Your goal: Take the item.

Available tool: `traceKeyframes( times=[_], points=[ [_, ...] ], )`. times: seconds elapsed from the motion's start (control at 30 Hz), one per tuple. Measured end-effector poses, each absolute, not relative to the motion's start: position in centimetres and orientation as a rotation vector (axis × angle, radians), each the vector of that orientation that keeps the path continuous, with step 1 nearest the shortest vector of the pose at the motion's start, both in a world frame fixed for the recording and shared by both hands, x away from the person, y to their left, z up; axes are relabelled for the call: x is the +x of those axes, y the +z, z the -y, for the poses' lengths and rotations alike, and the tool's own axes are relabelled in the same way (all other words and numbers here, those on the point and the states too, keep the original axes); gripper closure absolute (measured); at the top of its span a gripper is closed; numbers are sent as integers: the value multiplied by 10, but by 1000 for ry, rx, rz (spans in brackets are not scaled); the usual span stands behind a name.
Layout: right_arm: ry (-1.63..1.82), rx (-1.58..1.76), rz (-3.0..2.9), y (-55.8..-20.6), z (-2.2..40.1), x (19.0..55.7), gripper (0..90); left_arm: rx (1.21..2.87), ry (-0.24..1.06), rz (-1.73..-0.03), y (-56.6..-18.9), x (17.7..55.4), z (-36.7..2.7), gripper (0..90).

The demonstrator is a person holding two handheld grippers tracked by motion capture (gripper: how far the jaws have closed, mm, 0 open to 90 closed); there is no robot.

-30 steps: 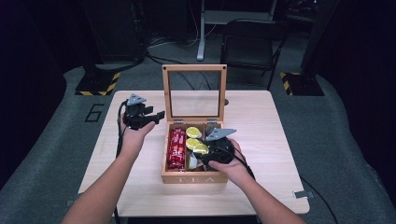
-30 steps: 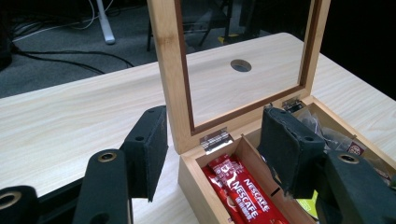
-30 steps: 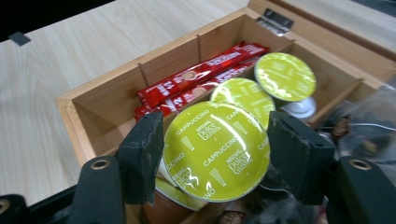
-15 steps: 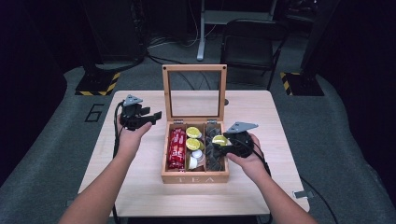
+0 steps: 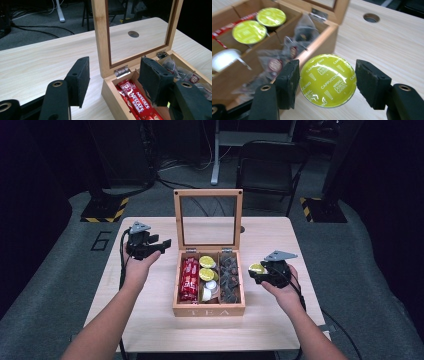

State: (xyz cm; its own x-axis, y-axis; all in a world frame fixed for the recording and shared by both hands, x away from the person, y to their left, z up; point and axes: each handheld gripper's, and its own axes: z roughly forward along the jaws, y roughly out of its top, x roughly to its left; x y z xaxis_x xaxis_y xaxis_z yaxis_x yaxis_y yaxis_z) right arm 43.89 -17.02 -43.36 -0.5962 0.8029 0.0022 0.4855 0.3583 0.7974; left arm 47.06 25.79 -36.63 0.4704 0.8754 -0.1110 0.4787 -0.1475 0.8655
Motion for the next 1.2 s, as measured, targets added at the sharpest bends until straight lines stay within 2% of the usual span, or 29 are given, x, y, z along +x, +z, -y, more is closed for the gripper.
traceKeyframes(
  times=[1.2],
  points=[
    [948,1388,-2096,-488,235,438,366,1773,544,-1156,-366,471,-262,420]
  ],
)
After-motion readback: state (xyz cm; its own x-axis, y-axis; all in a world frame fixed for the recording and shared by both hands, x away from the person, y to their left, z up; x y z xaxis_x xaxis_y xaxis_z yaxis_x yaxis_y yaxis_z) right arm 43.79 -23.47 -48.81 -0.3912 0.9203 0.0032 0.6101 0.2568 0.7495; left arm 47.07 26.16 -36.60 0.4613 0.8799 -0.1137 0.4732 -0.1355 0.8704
